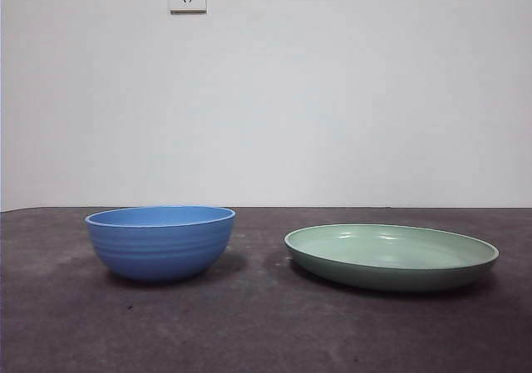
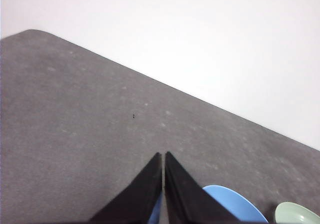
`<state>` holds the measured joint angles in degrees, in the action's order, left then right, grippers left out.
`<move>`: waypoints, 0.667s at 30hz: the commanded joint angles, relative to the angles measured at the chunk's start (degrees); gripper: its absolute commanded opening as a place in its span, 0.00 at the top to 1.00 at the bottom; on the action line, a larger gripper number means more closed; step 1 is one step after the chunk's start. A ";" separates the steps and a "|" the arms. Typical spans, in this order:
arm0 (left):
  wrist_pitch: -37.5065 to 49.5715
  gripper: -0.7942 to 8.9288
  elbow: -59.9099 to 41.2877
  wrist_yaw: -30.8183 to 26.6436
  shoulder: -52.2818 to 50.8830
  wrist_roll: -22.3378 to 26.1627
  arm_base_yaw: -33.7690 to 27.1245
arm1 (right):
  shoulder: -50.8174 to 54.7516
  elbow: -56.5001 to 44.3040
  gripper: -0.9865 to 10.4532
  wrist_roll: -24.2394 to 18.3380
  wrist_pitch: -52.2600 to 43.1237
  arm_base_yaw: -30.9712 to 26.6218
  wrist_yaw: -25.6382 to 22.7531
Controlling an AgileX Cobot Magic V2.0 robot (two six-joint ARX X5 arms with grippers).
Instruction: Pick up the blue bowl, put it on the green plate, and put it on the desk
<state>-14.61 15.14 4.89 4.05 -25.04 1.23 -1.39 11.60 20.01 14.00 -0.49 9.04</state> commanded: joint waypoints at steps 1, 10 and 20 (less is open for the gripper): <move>-2.56 0.91 4.44 1.66 2.93 3.74 -0.15 | -1.81 4.39 0.91 0.48 1.51 -0.02 0.11; -13.18 0.91 18.23 12.61 17.16 11.69 -0.13 | -14.86 20.35 0.91 -6.91 13.84 -0.02 7.48; -24.76 0.91 29.83 24.96 30.29 18.88 0.90 | -32.70 36.15 0.91 -19.15 34.36 -0.02 16.20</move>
<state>-39.33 43.70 29.06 33.80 -8.32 1.85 -32.97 46.30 4.73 47.40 -0.49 24.80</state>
